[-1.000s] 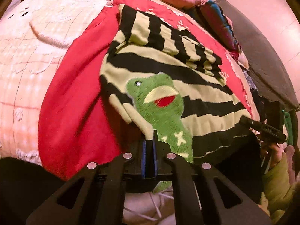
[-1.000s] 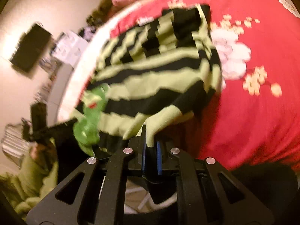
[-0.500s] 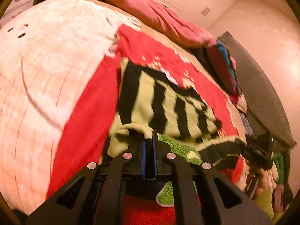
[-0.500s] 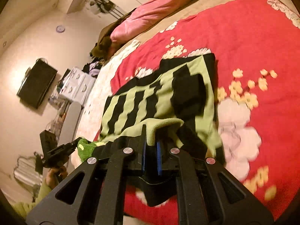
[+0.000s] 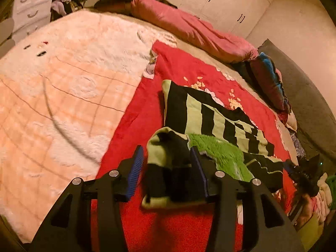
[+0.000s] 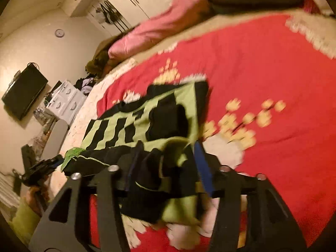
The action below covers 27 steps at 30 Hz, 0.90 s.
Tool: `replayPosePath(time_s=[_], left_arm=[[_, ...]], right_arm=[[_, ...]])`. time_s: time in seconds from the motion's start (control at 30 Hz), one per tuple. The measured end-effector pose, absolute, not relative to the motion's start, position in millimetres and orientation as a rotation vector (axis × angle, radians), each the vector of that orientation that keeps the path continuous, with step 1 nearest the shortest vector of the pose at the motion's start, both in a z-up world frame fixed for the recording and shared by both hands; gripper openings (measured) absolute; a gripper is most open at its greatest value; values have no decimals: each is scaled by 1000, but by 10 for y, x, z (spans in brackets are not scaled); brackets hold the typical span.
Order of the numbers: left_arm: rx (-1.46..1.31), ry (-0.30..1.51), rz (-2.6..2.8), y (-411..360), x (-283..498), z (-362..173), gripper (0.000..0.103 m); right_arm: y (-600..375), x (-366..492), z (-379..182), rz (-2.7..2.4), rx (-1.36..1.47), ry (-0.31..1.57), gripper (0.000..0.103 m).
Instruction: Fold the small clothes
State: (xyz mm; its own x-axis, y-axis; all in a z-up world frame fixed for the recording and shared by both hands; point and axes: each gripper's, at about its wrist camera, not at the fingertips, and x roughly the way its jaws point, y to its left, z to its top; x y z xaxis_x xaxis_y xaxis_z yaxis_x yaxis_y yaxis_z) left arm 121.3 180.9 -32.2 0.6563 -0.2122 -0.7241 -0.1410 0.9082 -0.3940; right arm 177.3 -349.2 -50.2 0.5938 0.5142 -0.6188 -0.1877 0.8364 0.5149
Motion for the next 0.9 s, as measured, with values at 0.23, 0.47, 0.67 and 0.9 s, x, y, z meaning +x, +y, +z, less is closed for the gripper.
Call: replayPosePath(time_s=[0.23, 0.47, 0.67, 0.9], left_arm=[[-35, 882, 0, 1539, 938, -187, 48], [222, 904, 22, 1199, 894, -328, 69], [321, 946, 20, 935, 968, -497, 74], [112, 978, -89, 912, 1151, -468, 52]], right_arm=[[-3072, 1399, -362, 317, -170, 790, 58], [-2706, 1357, -607, 228, -474, 841, 66], [-2570, 1279, -656, 238, -570, 817, 67], [-2516, 1321, -579, 317, -485, 787, 67]])
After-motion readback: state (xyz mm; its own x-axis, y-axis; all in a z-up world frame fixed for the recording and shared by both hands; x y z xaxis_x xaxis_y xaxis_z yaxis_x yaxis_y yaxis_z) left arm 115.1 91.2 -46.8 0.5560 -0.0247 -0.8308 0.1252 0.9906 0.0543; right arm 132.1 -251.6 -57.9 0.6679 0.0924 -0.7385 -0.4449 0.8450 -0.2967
